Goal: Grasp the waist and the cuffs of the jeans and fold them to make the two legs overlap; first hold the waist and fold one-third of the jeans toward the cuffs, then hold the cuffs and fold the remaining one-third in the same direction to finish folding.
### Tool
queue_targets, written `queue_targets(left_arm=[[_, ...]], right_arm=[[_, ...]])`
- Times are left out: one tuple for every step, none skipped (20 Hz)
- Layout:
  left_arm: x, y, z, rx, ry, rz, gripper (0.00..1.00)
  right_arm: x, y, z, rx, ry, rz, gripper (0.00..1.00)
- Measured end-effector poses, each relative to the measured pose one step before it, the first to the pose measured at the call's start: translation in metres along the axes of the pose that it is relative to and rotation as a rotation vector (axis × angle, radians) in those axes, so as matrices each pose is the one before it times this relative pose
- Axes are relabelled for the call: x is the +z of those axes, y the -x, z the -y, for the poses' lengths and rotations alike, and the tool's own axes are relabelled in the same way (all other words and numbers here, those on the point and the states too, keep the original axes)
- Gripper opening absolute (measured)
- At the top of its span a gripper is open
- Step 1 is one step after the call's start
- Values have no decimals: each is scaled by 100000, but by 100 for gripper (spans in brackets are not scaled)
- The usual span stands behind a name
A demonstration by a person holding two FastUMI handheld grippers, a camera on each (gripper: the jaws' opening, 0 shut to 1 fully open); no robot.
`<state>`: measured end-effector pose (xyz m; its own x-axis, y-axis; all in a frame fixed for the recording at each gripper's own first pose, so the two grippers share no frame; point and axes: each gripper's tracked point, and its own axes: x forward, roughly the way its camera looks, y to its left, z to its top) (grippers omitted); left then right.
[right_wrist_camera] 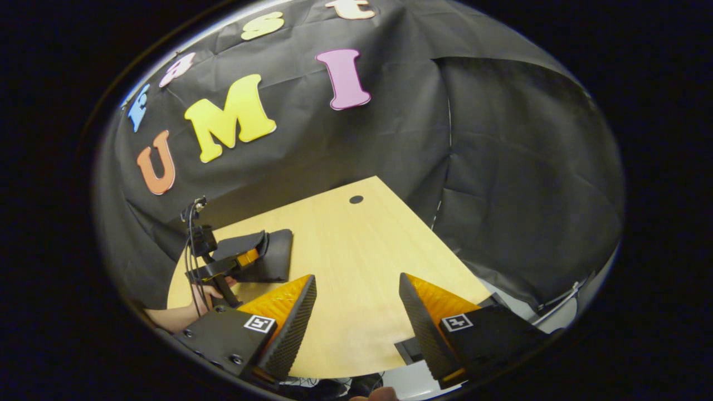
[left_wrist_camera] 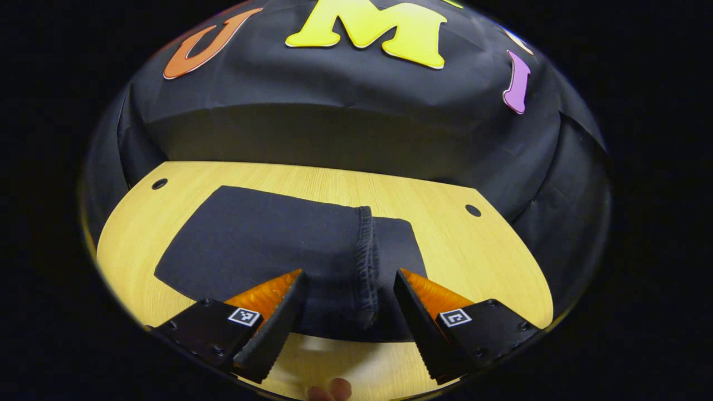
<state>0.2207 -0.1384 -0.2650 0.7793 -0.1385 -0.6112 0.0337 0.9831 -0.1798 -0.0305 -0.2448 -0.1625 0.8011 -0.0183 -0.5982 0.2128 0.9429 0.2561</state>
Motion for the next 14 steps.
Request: queue_targets(left_arm=[[470, 257, 97, -32, -459, 1045, 100], [648, 572, 61, -263, -307, 1155, 100], [1052, 1161, 121, -995, -108, 2293, 100], [1502, 1327, -213, -218, -492, 3157, 100], [1976, 1532, -521, -52, -562, 3941, 100], [2366, 1612, -827, 379, -578, 4576, 100], [2519, 1415, -879, 271, -413, 4422, 100], [2329, 1321, -889, -154, -732, 3987, 100], [2283, 1361, -759, 474, -1695, 4704, 100], [2429, 1272, -1161, 1366, -2859, 4322, 99], [2436, 996, -1132, 1465, -2877, 4728, 99], [2189, 1071, -1134, 1481, -1809, 4108, 99], [2422, 1518, -999, 1272, 558, 3358, 98], [1224, 1622, -708, 1005, -272, 1731, 98]], right_arm=[[-1, -2, -203, 741, 497, 303, 92], [179, 35, -336, 947, 882, 543, 92], [116, -99, -469, 529, 1493, 666, 90], [416, -173, -645, 1262, 1400, 1474, 92], [610, -202, -854, 1051, 2046, 1849, 89], [851, -268, -1125, 1745, 1977, 2360, 90], [1045, -379, -1295, 1874, 2016, 2598, 93], [1023, -660, -1235, 1409, 2286, 2992, 93], [1354, -624, -1382, 1807, 2097, 3678, 93], [1320, -728, -1602, 1983, 2131, 3231, 93], [1351, -796, -1769, 2508, 1544, 3339, 90], [1397, -818, -1800, 2029, 1499, 3233, 90], [2120, -696, -2771, 3619, 1731, 5099, 90], [1119, -343, -1367, 503, 1698, 3086, 93]])
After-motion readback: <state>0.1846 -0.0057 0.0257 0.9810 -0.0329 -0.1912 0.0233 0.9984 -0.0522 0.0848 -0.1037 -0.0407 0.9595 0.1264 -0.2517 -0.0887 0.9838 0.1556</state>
